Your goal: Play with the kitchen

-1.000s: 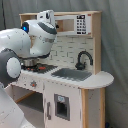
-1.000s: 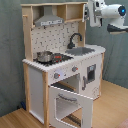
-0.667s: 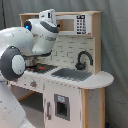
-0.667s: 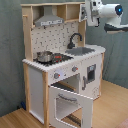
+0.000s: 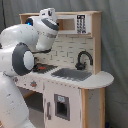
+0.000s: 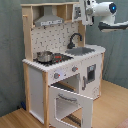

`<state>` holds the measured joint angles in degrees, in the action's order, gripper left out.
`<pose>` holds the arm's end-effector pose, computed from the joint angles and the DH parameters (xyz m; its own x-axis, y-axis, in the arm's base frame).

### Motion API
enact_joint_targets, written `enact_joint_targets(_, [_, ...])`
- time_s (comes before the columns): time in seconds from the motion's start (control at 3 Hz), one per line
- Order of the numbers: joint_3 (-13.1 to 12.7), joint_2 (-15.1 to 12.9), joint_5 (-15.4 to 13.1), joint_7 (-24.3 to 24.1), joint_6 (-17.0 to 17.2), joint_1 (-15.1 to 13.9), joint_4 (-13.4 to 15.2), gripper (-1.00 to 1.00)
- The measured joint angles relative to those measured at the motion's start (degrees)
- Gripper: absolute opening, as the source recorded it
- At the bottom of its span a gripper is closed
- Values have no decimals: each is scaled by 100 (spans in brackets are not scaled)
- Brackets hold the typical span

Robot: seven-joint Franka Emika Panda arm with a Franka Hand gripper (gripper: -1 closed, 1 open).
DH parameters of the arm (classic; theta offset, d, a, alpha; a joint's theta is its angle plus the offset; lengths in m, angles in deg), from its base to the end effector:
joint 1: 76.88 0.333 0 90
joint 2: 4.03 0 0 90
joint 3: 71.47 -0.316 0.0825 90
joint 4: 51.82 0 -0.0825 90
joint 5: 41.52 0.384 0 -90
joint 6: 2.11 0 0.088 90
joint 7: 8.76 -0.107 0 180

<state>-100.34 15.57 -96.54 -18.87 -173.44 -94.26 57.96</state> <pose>0.4628 0.2107 0.7456 0.0358 0.8190 0.5727 0.1057 -0.5730 0.8127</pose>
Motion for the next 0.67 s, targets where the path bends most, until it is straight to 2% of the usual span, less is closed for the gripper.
enact_joint_targets(0.33, [-222,-357,-114,12,157,0,-351,-100])
enact_joint_targets(0.67, [-321,-742,-393,16,246,1,-644,-100])
